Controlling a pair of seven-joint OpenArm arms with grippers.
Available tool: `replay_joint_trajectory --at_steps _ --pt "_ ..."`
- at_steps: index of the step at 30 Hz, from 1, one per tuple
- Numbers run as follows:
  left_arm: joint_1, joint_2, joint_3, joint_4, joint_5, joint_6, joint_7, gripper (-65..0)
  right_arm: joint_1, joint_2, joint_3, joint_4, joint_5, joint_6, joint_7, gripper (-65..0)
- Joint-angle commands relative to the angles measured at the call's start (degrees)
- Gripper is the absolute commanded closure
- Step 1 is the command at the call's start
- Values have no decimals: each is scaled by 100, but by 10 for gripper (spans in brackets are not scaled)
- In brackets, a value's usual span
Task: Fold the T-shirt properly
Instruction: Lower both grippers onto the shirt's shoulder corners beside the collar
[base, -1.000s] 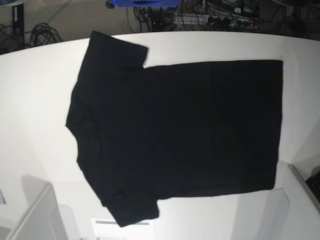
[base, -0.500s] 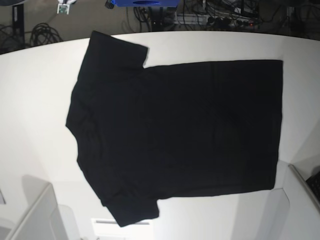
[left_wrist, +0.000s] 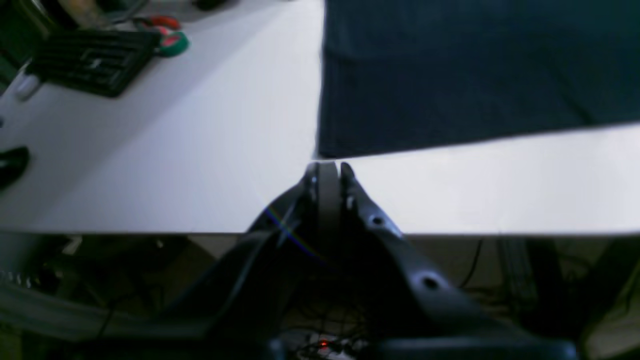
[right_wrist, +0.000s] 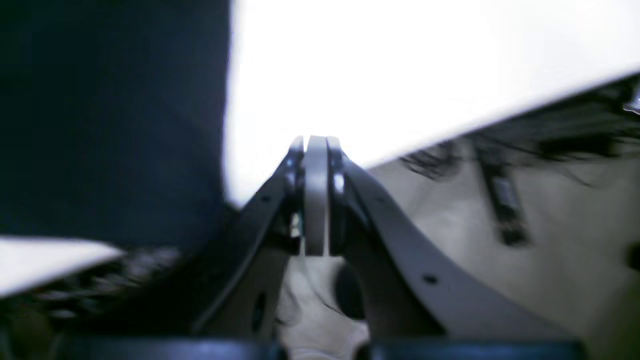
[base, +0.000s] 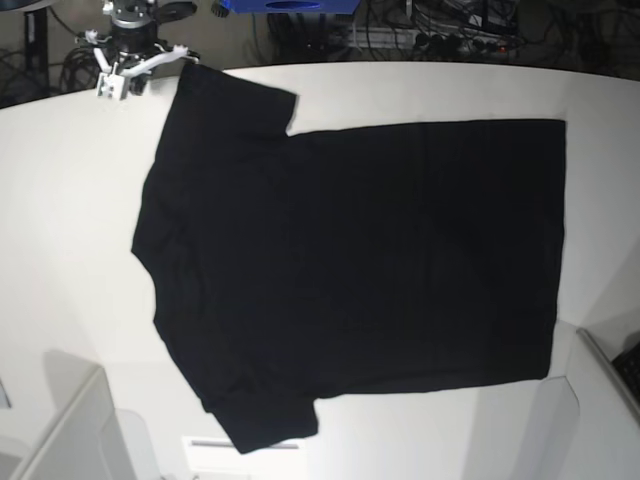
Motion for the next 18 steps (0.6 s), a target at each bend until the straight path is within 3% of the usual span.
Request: replay_joint_trajectory --at_steps 1,4,8,10,12,15,18 --pt "79 -137 -44 50 -125 23 -154 -10 -80 35 21 95 144 -10 117 0" --pt "43 -304 -18 41 -423 23 -145 -102 96 167 39 95 804 -10 108 -6" --pt "-132 -603 -18 32 -863 23 92 -232 236 474 13 86 1780 -10 108 -260" --pt "-273 -630 -71 59 -1056 23 540 -293 298 650 13 69 2290 -10 108 -333" --pt "-467 -665 -203 76 -1223 -74 927 -352 360 861 13 -37 2870 -10 29 -363" --pt "-730 -665 -352 41 -1619 -821 1437 -420 571 1134 39 -300 3793 -10 -402 -363" --pt "-915 -603 -607 41 -2111 -1603 1973 -433 808 1371 48 -696 4531 -10 -745 -363"
